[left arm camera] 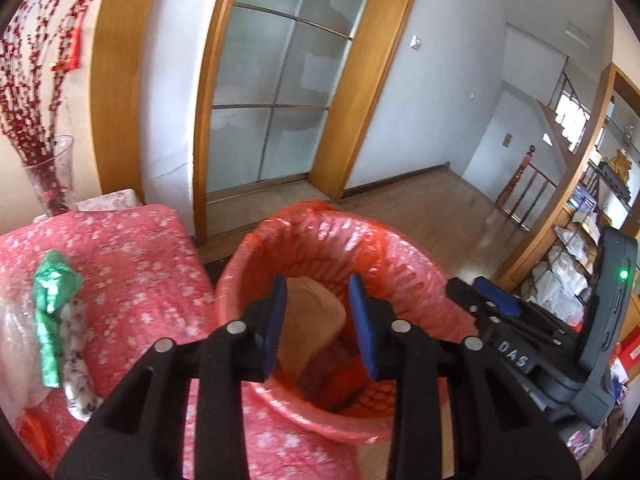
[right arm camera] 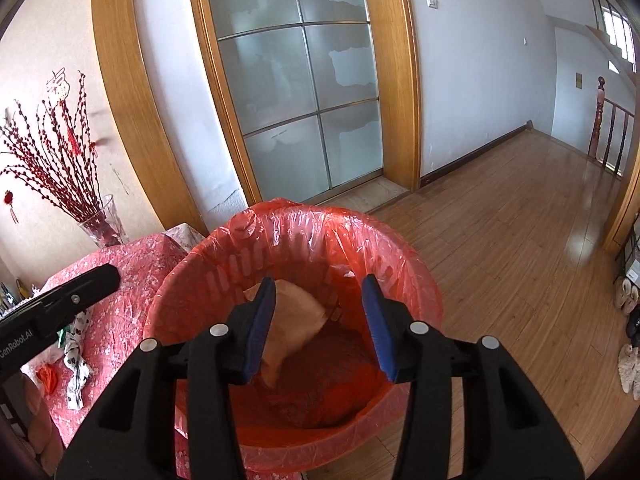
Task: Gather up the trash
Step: 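Drop the red bag in the wastebasket while the left gripper drops the beige paper bag, then grasp the white paw-print bag with the right gripper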
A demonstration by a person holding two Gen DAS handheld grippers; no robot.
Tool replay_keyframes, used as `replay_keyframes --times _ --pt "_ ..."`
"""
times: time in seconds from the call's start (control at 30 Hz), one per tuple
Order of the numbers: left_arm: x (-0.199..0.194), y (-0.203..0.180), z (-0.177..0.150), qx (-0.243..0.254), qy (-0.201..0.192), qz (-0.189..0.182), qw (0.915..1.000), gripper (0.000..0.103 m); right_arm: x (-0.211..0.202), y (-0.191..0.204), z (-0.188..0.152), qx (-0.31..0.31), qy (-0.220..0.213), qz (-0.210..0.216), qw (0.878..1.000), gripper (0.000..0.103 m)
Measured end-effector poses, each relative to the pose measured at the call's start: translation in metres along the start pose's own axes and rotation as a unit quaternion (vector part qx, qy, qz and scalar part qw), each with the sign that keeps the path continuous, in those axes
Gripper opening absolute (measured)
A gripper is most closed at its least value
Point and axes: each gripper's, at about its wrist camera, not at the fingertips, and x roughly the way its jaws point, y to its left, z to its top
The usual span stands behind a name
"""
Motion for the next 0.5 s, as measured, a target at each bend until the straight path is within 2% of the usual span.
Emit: replay_keyframes --times 0.27,0.5 --pt "-0.040 0.033 -0.015 -0.005 -0.032 0.070 0.9970 0.041 -0.008 0.022 -0.004 -0.034 -0.013 0.009 0.999 0.046" --pt "-0.091 0.077 -0.030 -0.017 -0.069 0.154 0.9855 0.045 -0.008 0.066 -0.012 -0.067 -0.008 0.054 0.996 0.046"
